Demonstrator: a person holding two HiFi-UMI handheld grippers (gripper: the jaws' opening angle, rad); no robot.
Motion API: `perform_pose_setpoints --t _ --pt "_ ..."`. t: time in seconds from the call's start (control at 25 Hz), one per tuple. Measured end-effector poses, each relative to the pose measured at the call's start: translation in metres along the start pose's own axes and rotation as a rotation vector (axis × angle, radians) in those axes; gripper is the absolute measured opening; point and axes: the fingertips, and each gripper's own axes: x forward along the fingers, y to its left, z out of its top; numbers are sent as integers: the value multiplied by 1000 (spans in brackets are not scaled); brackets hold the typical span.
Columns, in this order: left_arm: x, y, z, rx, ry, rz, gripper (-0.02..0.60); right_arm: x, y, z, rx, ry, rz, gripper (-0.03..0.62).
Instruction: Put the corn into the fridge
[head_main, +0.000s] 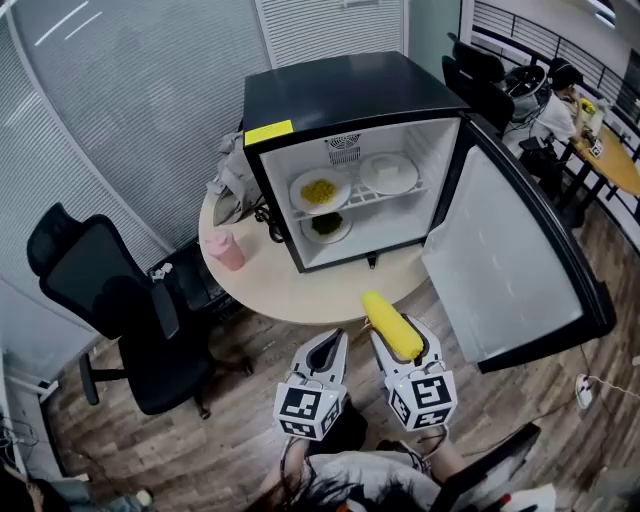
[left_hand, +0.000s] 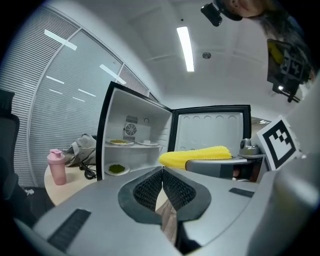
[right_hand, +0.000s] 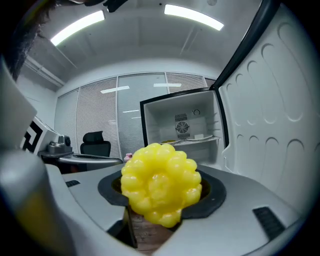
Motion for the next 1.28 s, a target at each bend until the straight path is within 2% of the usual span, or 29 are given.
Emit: perform_pose_setpoints --t 0.52,0.96,1.28 --pt "51 70 11 -1 10 -85 11 77 -12 10 26 24 -113 253" --pt "74 86 3 -58 22 -150 11 89 -19 5 28 57 -178 253" --pt "84 89 -1 -83 33 -149 11 99 -34 1 31 85 -185 253"
